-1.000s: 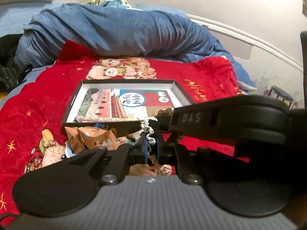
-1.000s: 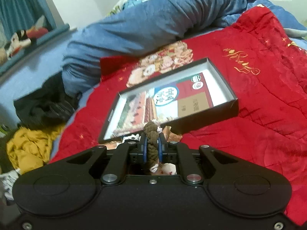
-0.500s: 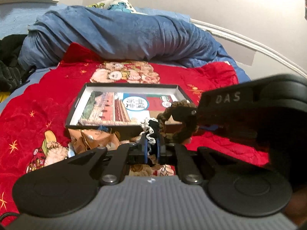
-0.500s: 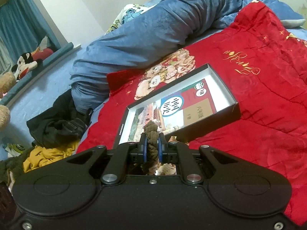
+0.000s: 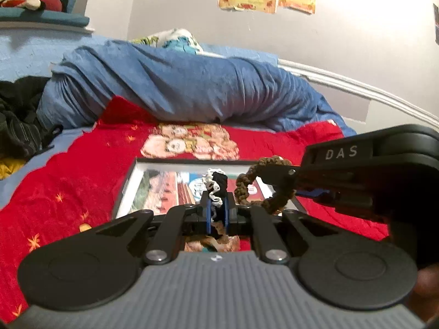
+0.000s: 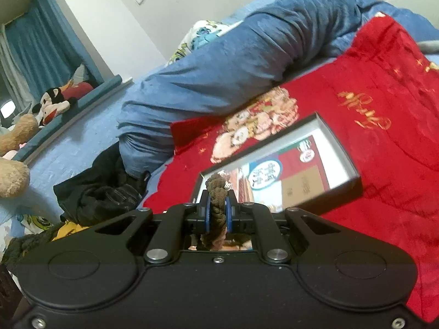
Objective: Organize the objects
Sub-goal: 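Lift the white beaded chain with the left tool while the right tool lifts the brown bead ring, then carry both held items over the black box with the left and right tools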
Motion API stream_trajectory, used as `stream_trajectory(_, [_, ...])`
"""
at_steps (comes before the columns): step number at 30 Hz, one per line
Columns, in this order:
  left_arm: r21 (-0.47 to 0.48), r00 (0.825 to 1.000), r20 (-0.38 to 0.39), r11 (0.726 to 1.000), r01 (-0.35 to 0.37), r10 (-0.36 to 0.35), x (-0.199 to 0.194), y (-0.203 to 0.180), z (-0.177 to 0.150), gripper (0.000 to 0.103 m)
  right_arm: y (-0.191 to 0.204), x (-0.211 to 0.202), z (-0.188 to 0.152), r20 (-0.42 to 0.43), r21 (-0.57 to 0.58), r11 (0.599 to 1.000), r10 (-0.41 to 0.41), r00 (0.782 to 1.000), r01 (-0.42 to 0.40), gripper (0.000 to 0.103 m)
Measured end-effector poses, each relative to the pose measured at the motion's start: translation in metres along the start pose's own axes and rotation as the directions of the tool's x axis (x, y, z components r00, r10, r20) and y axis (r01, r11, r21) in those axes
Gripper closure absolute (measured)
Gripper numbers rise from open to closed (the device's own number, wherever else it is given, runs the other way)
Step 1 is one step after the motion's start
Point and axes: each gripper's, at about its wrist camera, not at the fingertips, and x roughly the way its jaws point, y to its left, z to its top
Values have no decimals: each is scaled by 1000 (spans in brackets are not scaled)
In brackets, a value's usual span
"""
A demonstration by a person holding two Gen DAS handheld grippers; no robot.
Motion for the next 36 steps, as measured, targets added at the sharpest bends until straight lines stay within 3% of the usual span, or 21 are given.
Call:
stream_trajectory(8, [-33,997,54,998,-44,46,6,19,22,91,13,9,10,19,-35,999,11,1000,-10,92])
stream_trajectory(19, [-25,981,160,994,-108,110,16,54,53,91,45,45,22,9,-78,994,74,997,-73,92])
stream_trajectory(26, [-6,974,203,995,-103,103,23,69,67,91,65,77,32,2,-108,988,114,993,-113,92])
stream_trajectory(31, [-24,978,197,997,-69,73,39,79,72,91,70,101,35,-15,-125,984,123,992,-123,92])
stream_trajectory(36, [-61,984,153,995,-81,89,60,89,70,91,67,129,34,-51,-131,984,115,992,-121,91])
